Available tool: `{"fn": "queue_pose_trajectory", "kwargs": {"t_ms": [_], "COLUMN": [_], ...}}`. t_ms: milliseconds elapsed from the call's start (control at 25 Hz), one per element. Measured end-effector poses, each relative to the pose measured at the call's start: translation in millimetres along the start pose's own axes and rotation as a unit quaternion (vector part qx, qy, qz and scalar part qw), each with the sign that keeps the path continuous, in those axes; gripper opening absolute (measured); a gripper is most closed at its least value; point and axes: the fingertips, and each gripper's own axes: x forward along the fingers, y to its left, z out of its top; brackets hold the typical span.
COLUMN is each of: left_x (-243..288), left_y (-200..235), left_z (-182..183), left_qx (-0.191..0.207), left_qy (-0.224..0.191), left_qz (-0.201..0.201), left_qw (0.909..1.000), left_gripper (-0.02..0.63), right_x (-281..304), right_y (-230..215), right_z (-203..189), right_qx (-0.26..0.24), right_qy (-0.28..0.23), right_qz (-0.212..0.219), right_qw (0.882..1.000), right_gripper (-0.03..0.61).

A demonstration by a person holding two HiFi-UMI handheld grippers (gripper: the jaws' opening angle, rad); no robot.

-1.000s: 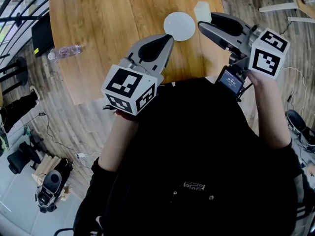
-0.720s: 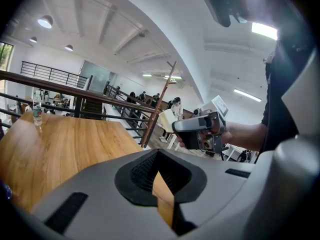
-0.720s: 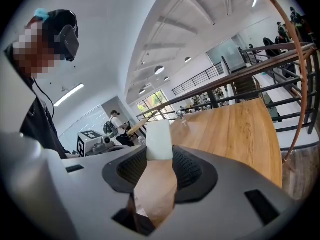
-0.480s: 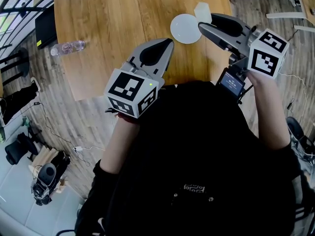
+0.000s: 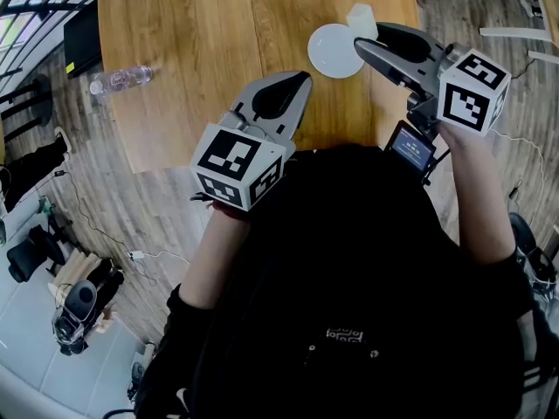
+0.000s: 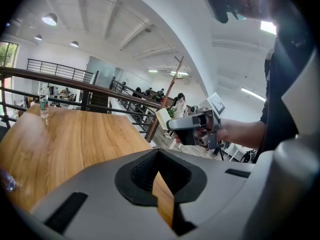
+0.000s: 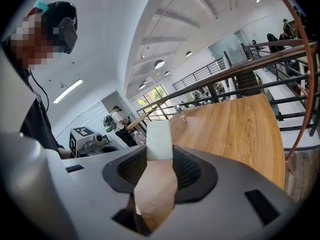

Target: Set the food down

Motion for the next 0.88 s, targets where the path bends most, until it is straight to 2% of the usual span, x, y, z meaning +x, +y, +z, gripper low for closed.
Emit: {"fn": "queue_pose_trajectory", "kwargs": {"t_ms": [520,760,880], "left_x": [0.3,2.5,6.5], "left_y": [-10.6,-3.2,20.8], "left_z": [-22.0,-22.9,-30.8], "left_qx": [-0.024,-0.032,-0.046], "left_qy": [-0.003,-0.007,0.002], "left_qz": [0.027,0.040,0.056], "left_qw": [0.9993,0.9987,0.9974], "left_gripper": [0.000,0.000,-0.001], "right_x": [7.8,18.1,35.8], "right_y": [-18.3,-26.7,-36.8], "right_z": [-27.6,-38.5,-39.8], "right_qx": [-0.010,-0.017,-0.010], "right_qy": [0.031,0.060,0.074], "right_qz": [0.009,0.000,-0.001], "right_qw": [0.999,0.998,0.997], "right_gripper": [0.169,0.169,0.169]}}
